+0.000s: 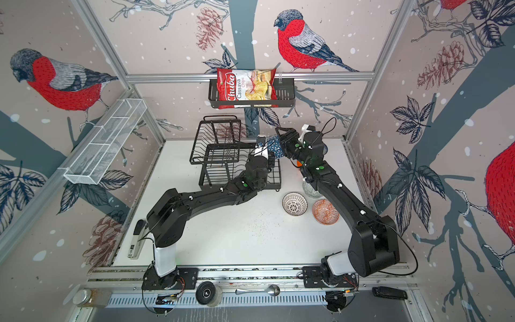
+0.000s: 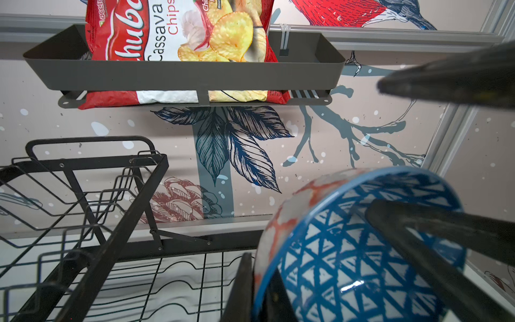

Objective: Load bowls into a dish rack
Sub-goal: Place the bowl in the dish rack.

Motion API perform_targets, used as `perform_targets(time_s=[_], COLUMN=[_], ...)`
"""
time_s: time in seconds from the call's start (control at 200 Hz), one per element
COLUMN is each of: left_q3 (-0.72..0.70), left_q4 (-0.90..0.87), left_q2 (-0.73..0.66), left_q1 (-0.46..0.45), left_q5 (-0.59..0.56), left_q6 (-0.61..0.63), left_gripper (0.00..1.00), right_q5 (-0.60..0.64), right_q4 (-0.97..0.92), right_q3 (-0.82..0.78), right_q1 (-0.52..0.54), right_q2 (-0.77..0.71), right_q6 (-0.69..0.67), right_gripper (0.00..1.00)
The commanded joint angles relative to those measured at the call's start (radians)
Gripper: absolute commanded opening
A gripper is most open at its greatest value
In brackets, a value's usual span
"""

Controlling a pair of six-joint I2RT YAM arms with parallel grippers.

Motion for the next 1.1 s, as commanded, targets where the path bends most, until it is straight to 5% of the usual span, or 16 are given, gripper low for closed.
perform_targets(time_s=[0.0, 0.49, 0.855, 1.096], left_q3=[-0.020, -0.079, -0.074, -0.075], left_q4=[0.132, 0.151, 0.129, 0.087], left_q2=[-0.027, -0.057, -0.063, -0.078], left_q1=[-0.005, -0.017, -0.017, -0.017], left_q5=[-0.001, -0.003, -0.009, 0.013], left_q6=[0.013, 0.027, 0.033, 0.000], left_gripper=[0.00, 0.00, 0.00, 0.09], right_q5=[-0.017, -0.017, 0.001, 0.015], right_q4=[0.055, 0.088, 0.085, 0.084], right_q3=[0.010, -0.056, -0.090, -0.110], right_q1=[-0.004, -0.002, 0.003, -0.007], right_q2=[0.011, -0.017, -0.080, -0.110], right_q6=[0.010, 0.012, -0.046, -0.103], right_gripper=[0.44, 0.03, 0.00, 0.00])
